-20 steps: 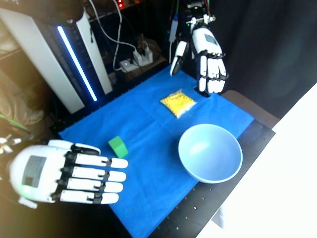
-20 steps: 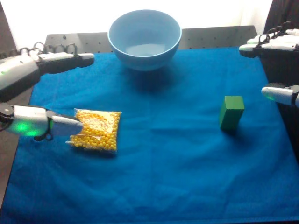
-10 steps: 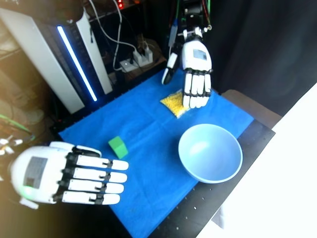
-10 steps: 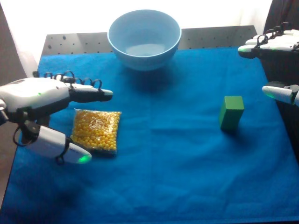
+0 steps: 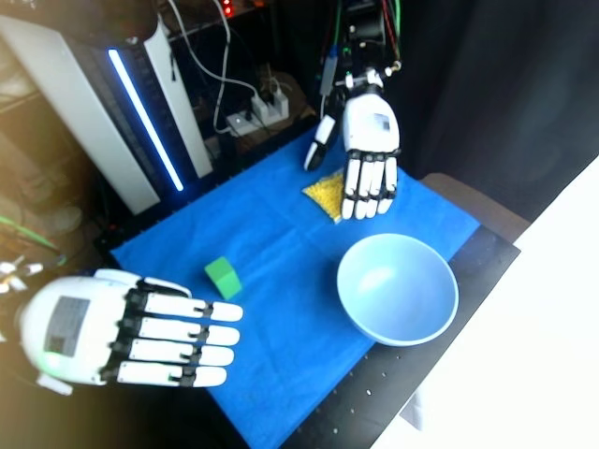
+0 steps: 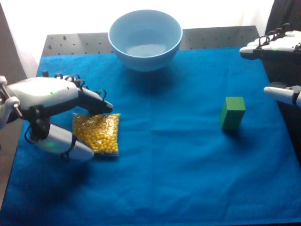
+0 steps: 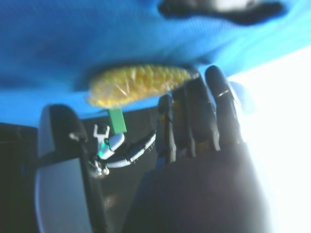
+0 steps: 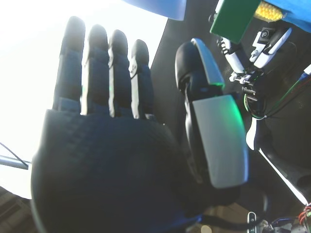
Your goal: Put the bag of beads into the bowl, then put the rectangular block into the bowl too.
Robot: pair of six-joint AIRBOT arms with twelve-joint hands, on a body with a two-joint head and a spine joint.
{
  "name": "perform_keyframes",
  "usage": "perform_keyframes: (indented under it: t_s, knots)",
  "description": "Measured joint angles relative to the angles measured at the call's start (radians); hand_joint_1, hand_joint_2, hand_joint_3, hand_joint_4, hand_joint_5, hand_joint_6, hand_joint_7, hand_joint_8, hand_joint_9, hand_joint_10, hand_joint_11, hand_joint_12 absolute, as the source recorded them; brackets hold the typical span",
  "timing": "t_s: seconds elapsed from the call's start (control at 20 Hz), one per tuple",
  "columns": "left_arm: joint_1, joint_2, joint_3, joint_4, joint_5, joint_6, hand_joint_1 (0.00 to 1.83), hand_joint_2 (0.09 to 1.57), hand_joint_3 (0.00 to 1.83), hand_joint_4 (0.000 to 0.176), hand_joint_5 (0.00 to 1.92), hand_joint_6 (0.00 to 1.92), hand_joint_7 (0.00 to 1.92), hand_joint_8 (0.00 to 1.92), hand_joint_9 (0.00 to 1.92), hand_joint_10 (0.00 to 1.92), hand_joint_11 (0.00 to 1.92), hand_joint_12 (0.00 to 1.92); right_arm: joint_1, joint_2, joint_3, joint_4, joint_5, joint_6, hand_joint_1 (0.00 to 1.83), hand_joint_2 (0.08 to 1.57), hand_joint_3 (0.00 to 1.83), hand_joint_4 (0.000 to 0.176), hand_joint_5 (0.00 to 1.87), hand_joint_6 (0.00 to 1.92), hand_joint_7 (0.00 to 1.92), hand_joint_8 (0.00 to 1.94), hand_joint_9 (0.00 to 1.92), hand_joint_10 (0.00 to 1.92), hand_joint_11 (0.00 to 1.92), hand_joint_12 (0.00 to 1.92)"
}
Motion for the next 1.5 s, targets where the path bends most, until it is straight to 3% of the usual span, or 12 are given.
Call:
perform_keyframes:
  t_s: [0.2, 0.25, 0.35, 0.5, 0.7, 0.8, 0.85, 0.95, 1.05, 1.15, 1.25, 1.5]
  knots:
    - [-0.002, 0.000, 0.008, 0.000, -0.004, 0.000, 1.11, 1.03, 0.00, 0.000, 0.89, 0.01, 1.06, 0.04, 0.89, 0.19, 0.09, 1.50, 0.000, 0.000, 0.000, 0.000, 0.000, 0.000, 0.81, 1.34, 0.00, 0.000, 0.39, 0.00, 0.36, 0.00, 0.31, 0.00, 0.01, 0.63]
    - [-0.002, 0.000, 0.010, -0.002, -0.003, 0.003, 1.24, 1.07, 0.00, 0.000, 0.97, 0.63, 1.12, 0.73, 0.90, 0.38, 0.14, 1.56, 0.000, 0.000, 0.000, 0.001, 0.000, 0.000, 0.81, 1.34, 0.00, 0.000, 0.39, 0.00, 0.36, 0.00, 0.30, 0.00, 0.00, 0.65]
    - [-0.003, -0.010, 0.014, -0.026, -0.004, 0.025, 1.25, 1.14, 0.00, 0.000, 0.89, 0.88, 0.98, 1.22, 0.67, 1.11, 0.12, 1.76, 0.000, -0.005, 0.000, 0.003, 0.000, 0.000, 0.84, 1.34, 0.00, 0.000, 0.40, 0.00, 0.37, 0.00, 0.32, 0.00, 0.00, 0.70]
    - [-0.008, -0.013, 0.014, -0.045, 0.008, 0.034, 1.25, 1.14, 0.00, 0.000, 0.93, 0.84, 0.93, 1.30, 0.53, 1.45, 0.12, 1.91, 0.000, -0.007, -0.001, 0.000, -0.001, 0.001, 0.82, 1.34, 0.00, 0.000, 0.41, 0.00, 0.37, 0.00, 0.33, 0.00, 0.01, 0.73]
    - [-0.030, -0.011, 0.013, -0.041, 0.024, 0.045, 1.24, 1.15, 0.00, 0.000, 0.99, 0.78, 0.86, 1.39, 0.49, 1.57, 0.13, 1.92, 0.000, -0.007, -0.001, 0.004, -0.002, 0.001, 0.81, 1.35, 0.00, 0.000, 0.39, 0.00, 0.36, 0.00, 0.32, 0.00, 0.00, 0.71]
    - [-0.085, 0.011, 0.006, -0.011, 0.033, 0.061, 1.27, 1.11, 0.00, 0.000, 1.08, 0.63, 0.95, 1.29, 0.64, 1.65, 0.44, 1.92, 0.000, -0.007, -0.001, 0.005, -0.002, 0.001, 0.81, 1.34, 0.00, 0.000, 0.40, 0.00, 0.37, 0.00, 0.32, 0.00, 0.00, 0.71]
    - [-0.117, 0.019, 0.006, 0.001, 0.031, 0.063, 1.27, 1.10, 0.00, 0.000, 1.09, 0.61, 0.96, 1.28, 0.67, 1.66, 0.48, 1.92, 0.000, -0.007, -0.001, 0.005, -0.003, 0.001, 0.81, 1.34, 0.00, 0.000, 0.40, 0.00, 0.37, 0.00, 0.32, 0.00, 0.00, 0.71]
    - [-0.223, 0.024, 0.021, 0.043, 0.012, 0.063, 1.29, 1.07, 0.00, 0.000, 1.08, 0.62, 1.09, 1.07, 1.04, 1.35, 0.95, 1.75, 0.000, -0.008, -0.001, 0.004, -0.004, 0.000, 0.83, 1.33, 0.00, 0.000, 0.42, 0.00, 0.40, 0.00, 0.35, 0.00, 0.05, 0.68]
    - [-0.328, -0.001, 0.054, 0.085, 0.012, 0.064, 1.28, 1.09, 0.00, 0.000, 1.06, 0.60, 1.03, 1.19, 0.98, 1.49, 0.85, 1.89, 0.000, -0.010, 0.000, 0.004, -0.005, 0.000, 0.85, 1.32, 0.00, 0.000, 0.43, 0.00, 0.41, 0.00, 0.37, 0.00, 0.08, 0.66]
    - [-0.397, -0.043, 0.095, 0.088, 0.031, 0.090, 1.27, 1.06, 0.00, 0.000, 1.03, 0.77, 1.16, 0.85, 1.01, 1.00, 0.78, 1.52, 0.000, -0.014, 0.006, 0.004, -0.004, 0.001, 0.86, 1.34, 0.00, 0.000, 0.42, 0.00, 0.41, 0.00, 0.35, 0.00, 0.06, 0.64]
    - [-0.456, -0.108, 0.161, 0.068, 0.063, 0.123, 1.27, 1.05, 0.00, 0.000, 1.10, 0.65, 1.17, 0.85, 1.03, 0.98, 0.79, 1.57, 0.000, -0.021, 0.016, 0.008, -0.005, 0.001, 0.86, 1.34, 0.00, 0.000, 0.43, 0.00, 0.40, 0.00, 0.35, 0.00, 0.08, 0.61]
    - [-0.534, -0.290, 0.366, -0.033, 0.144, 0.189, 1.25, 1.05, 0.00, 0.001, 1.05, 0.83, 1.18, 0.71, 1.09, 0.68, 0.82, 1.36, 0.000, -0.040, 0.038, 0.004, -0.004, 0.001, 0.81, 1.33, 0.00, 0.005, 0.44, 0.00, 0.41, 0.00, 0.37, 0.00, 0.12, 0.60]
